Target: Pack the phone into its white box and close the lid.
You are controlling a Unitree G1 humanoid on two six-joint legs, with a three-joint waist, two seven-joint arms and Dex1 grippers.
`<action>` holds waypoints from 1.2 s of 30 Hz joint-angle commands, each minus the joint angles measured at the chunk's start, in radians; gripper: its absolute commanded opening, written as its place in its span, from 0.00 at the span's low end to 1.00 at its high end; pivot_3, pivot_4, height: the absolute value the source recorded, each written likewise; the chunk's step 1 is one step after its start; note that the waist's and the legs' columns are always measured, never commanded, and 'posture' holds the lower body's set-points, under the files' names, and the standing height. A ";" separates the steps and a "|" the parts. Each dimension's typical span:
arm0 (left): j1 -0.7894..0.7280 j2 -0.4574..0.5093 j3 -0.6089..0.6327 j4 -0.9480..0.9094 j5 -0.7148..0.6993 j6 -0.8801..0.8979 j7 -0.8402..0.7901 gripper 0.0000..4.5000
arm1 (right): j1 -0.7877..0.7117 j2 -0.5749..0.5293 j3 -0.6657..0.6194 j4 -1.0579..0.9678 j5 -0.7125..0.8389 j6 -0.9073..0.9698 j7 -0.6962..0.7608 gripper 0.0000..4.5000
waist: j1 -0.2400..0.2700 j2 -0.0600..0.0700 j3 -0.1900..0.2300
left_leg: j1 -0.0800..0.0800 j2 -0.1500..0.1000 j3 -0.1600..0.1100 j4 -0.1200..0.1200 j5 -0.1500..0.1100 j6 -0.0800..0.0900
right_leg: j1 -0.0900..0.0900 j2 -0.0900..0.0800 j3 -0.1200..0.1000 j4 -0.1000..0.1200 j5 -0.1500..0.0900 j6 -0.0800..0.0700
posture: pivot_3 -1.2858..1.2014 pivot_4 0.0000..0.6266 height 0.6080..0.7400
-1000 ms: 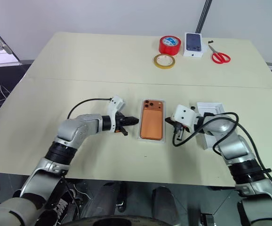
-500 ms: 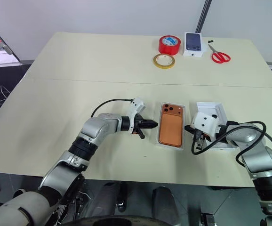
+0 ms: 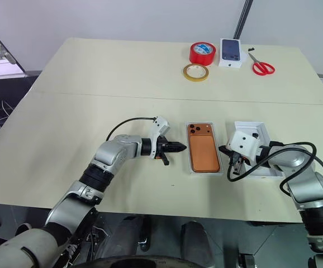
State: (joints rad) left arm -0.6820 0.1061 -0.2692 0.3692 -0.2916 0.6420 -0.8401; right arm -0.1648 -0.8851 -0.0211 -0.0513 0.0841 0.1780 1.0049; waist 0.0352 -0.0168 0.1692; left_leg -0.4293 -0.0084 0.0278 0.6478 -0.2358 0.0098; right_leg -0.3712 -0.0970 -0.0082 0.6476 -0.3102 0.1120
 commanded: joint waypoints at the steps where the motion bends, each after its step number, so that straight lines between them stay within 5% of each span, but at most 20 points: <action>1: -0.016 0.003 0.049 -0.017 -0.005 -0.040 0.011 0.00 | -0.016 -0.033 -0.076 -0.023 0.063 0.041 0.021 0.01 | 0.000 0.000 0.000 | 0.000 0.000 0.000 0.000 0.000 0.000 | 0.000 0.000 0.000 0.000 0.000 0.000 | 0.52 0.24 0.91; 5: -0.017 0.008 0.059 -0.017 -0.024 -0.013 -0.017 0.30 | -0.026 -0.059 -0.087 -0.013 0.063 0.036 0.027 0.29 | 0.000 0.000 0.000 | 0.000 0.000 0.000 0.000 0.000 0.000 | 0.000 0.000 0.000 0.000 0.000 0.000 | 0.52 0.24 0.91; 11: -0.015 0.052 0.100 -0.137 -0.060 -0.012 -0.056 0.97 | -0.076 -0.088 -0.123 -0.039 0.071 0.074 0.005 0.97 | 0.000 0.001 0.000 | 0.000 0.000 0.000 0.000 0.000 0.000 | 0.000 0.000 0.000 0.000 0.000 0.000 | 0.52 0.24 0.91; 19: 0.056 0.186 0.146 -0.260 -0.094 -0.127 -0.163 0.99 | -0.077 -0.029 -0.171 -0.101 0.078 0.364 -0.184 0.99 | -0.004 0.002 0.000 | 0.000 0.001 0.000 0.000 0.002 -0.003 | 0.000 0.000 0.000 0.000 0.000 0.000 | 0.52 0.24 0.91; 24: 0.164 0.340 0.163 -0.302 -0.099 -0.289 -0.342 0.99 | -0.049 0.035 -0.280 -0.288 0.234 0.815 -0.266 0.99 | -0.020 0.003 0.000 | 0.000 0.001 0.000 -0.002 0.001 -0.003 | -0.001 0.000 0.000 0.000 0.000 0.000 | 0.52 0.24 0.91; 36: 0.275 0.401 0.202 -0.335 -0.148 -0.482 -0.455 0.99 | -0.044 0.051 -0.288 -0.477 0.361 1.263 -0.379 0.99 | -0.029 0.004 0.000 | -0.002 0.001 0.000 -0.003 0.000 0.000 | -0.003 -0.002 0.001 0.000 -0.002 -0.003 | 0.52 0.24 0.91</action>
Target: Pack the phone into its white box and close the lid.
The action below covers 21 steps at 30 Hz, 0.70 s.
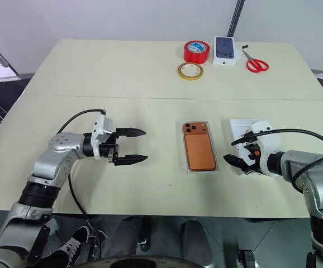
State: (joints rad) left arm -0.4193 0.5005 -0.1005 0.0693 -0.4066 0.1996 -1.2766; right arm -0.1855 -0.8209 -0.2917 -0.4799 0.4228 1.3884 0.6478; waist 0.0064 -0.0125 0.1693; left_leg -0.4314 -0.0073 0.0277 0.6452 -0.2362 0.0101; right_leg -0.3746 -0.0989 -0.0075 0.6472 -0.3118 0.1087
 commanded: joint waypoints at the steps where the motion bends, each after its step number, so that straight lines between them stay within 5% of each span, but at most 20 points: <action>1: 0.016 0.007 0.035 -0.033 -0.030 -0.052 -0.018 0.99 | -0.029 -0.015 -0.013 -0.044 0.028 0.071 -0.025 0.99 | 0.000 0.000 0.000 | 0.000 0.000 0.000 0.000 0.000 0.000 | 0.000 0.000 0.000 0.000 0.000 0.000 | 0.52 0.24 0.91; 12: 0.048 0.007 0.032 -0.052 -0.027 -0.091 0.004 0.99 | -0.162 0.009 0.078 0.035 0.044 0.170 -0.085 0.99 | 0.002 0.000 0.000 | -0.001 0.000 0.000 0.000 0.000 0.000 | 0.000 0.000 0.000 0.000 0.001 0.001 | 0.52 0.24 0.91; 16: 0.071 -0.001 0.025 -0.083 -0.030 -0.082 0.033 1.00 | -0.158 -0.001 0.111 0.061 0.035 0.159 -0.100 0.61 | 0.000 0.000 0.000 | -0.001 0.000 0.000 0.000 0.000 0.001 | 0.000 0.000 0.000 0.000 0.001 0.001 | 0.52 0.24 0.91; 21: 0.092 -0.002 0.024 -0.102 -0.026 -0.072 0.063 1.00 | -0.144 -0.018 0.141 0.074 0.029 0.138 -0.111 0.03 | -0.002 0.000 0.000 | -0.001 0.000 0.000 0.000 0.000 0.001 | -0.001 0.000 0.000 0.000 0.001 0.002 | 0.52 0.24 0.91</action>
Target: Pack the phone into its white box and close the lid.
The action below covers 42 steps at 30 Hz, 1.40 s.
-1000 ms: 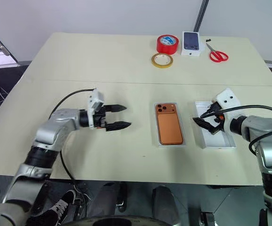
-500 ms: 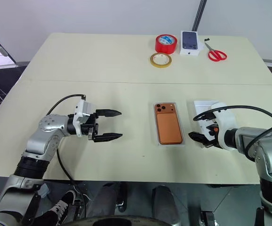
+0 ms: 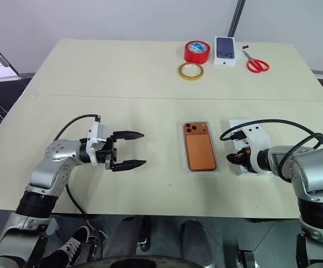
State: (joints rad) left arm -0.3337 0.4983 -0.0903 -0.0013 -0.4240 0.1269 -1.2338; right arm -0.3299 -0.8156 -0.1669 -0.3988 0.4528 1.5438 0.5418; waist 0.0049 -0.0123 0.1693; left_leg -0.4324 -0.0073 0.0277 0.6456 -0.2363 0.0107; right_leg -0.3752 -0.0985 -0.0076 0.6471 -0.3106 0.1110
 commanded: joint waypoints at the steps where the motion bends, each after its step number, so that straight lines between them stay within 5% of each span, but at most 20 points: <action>1: 0.007 0.001 0.014 -0.033 -0.008 0.004 0.025 1.00 | 0.000 -0.014 0.011 -0.002 -0.001 -0.006 -0.013 0.01 | 0.000 0.000 0.000 | 0.000 0.000 0.000 0.000 0.000 0.000 | 0.000 0.000 0.000 0.000 0.000 0.000 | 0.52 0.24 0.91; 15: -0.013 -0.002 0.011 -0.028 -0.014 0.021 0.050 1.00 | -0.112 0.135 -0.148 0.098 -0.018 0.071 -0.140 0.01 | -0.005 -0.001 -0.001 | 0.000 0.000 0.000 0.000 0.000 0.000 | 0.000 0.000 0.000 0.000 0.000 0.000 | 0.52 0.24 0.91; 22: -0.057 -0.022 0.032 0.006 -0.032 0.065 0.095 1.00 | -0.299 0.405 -0.356 0.063 0.040 -0.015 -0.182 0.01 | -0.018 0.000 0.000 | -0.003 0.000 0.000 0.000 0.000 0.000 | -0.004 0.001 0.000 0.002 0.001 0.001 | 0.52 0.24 0.91; 27: -0.057 -0.046 0.035 -0.004 -0.049 0.107 0.127 1.00 | -0.355 0.652 -0.533 0.015 0.259 0.071 -0.200 0.01 | -0.018 0.000 0.000 | -0.012 0.000 0.000 0.001 0.002 -0.002 | -0.015 0.003 0.000 0.008 0.001 0.002 | 0.52 0.24 0.91; 30: -0.061 -0.066 0.041 -0.006 -0.060 0.140 0.157 0.81 | -0.325 0.751 -0.580 0.003 0.469 0.071 -0.273 0.00 | -0.017 0.000 0.000 | -0.011 0.000 0.000 0.001 0.003 -0.003 | -0.015 0.003 0.000 0.011 0.001 0.002 | 0.52 0.24 0.91; 35: -0.069 -0.087 0.044 -0.018 -0.078 0.175 0.179 0.26 | -0.256 0.803 -0.597 0.041 0.833 0.071 -0.484 0.00 | -0.017 0.000 0.000 | -0.011 0.000 0.000 0.002 0.003 -0.002 | -0.015 0.003 0.000 0.012 0.001 0.002 | 0.52 0.24 0.91; 37: -0.067 -0.100 0.042 -0.030 -0.064 0.155 0.196 0.02 | -0.140 0.729 -0.452 0.056 1.172 -0.068 -0.646 0.00 | -0.017 0.000 0.000 | -0.011 0.000 0.000 0.002 0.003 -0.002 | -0.015 0.003 0.000 0.012 0.001 0.002 | 0.52 0.24 0.91; 39: -0.062 -0.114 0.039 -0.042 -0.047 0.134 0.218 0.01 | 0.003 0.609 -0.290 0.042 1.426 -0.200 -0.772 0.00 | -0.018 0.000 0.000 | -0.011 0.000 0.000 0.002 0.003 -0.002 | -0.015 0.003 0.000 0.011 0.000 0.002 | 0.52 0.24 0.91; 42: -0.052 -0.112 0.036 -0.058 -0.060 0.153 0.214 0.01 | 0.117 0.496 -0.156 0.011 1.518 -0.323 -0.783 0.00 | -0.022 0.000 0.000 | -0.011 0.000 0.001 0.002 0.002 -0.002 | -0.014 0.003 0.000 0.011 0.000 0.002 | 0.52 0.24 0.91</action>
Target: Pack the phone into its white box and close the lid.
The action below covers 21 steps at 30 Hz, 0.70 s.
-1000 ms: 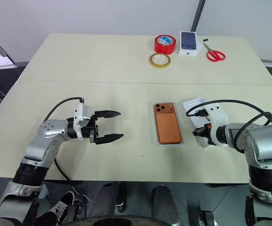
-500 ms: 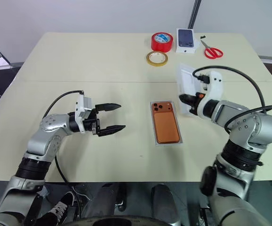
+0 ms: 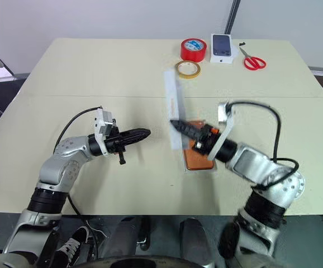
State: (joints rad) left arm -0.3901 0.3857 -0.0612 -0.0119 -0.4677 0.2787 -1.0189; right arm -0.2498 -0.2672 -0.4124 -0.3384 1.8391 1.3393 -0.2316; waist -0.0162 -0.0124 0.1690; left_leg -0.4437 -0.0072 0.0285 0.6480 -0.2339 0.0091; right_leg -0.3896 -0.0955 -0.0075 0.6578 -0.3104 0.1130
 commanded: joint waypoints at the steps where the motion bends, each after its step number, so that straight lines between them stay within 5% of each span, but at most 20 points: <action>1: 0.008 0.002 0.006 -0.052 -0.018 0.003 -0.002 0.01 | 0.055 -0.083 0.119 -0.062 0.133 -0.146 0.012 0.00 | -0.004 0.000 0.000 | 0.000 0.000 0.000 0.000 0.000 0.000 | 0.000 0.000 0.000 0.000 0.000 0.000 | 0.52 0.24 0.91; 7: 0.028 -0.011 -0.032 -0.070 0.017 -0.027 0.002 0.01 | 0.083 -0.207 0.247 -0.040 0.133 -0.256 0.047 0.00 | 0.002 0.000 0.000 | 0.001 0.003 0.000 0.001 0.000 0.001 | 0.000 0.006 0.002 0.000 0.000 0.000 | 0.52 0.24 0.91; 19: 0.018 -0.119 -0.117 0.032 0.092 -0.075 0.042 0.01 | 0.018 -0.196 0.296 0.117 0.133 -0.315 -0.067 0.00 | 0.008 0.000 0.000 | 0.000 0.003 0.000 0.003 0.000 0.001 | 0.001 0.006 0.002 0.001 0.000 0.000 | 0.52 0.24 0.91; 21: 0.003 -0.141 -0.127 0.059 0.104 -0.082 0.051 0.00 | 0.020 -0.178 0.271 0.136 0.133 -0.308 -0.053 0.13 | 0.009 0.000 0.000 | 0.000 0.003 0.000 0.003 0.000 0.001 | 0.001 0.006 0.002 0.001 0.000 0.000 | 0.52 0.24 0.91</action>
State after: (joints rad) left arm -0.3636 0.2568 -0.1752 0.0577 -0.3732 0.2229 -0.9734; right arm -0.2350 -0.4522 -0.1236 -0.2082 1.9558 1.0232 -0.2911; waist -0.0068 -0.0129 0.1686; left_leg -0.4432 -0.0041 0.0289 0.6510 -0.2339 0.0098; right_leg -0.3885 -0.0892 -0.0060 0.6584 -0.3104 0.1129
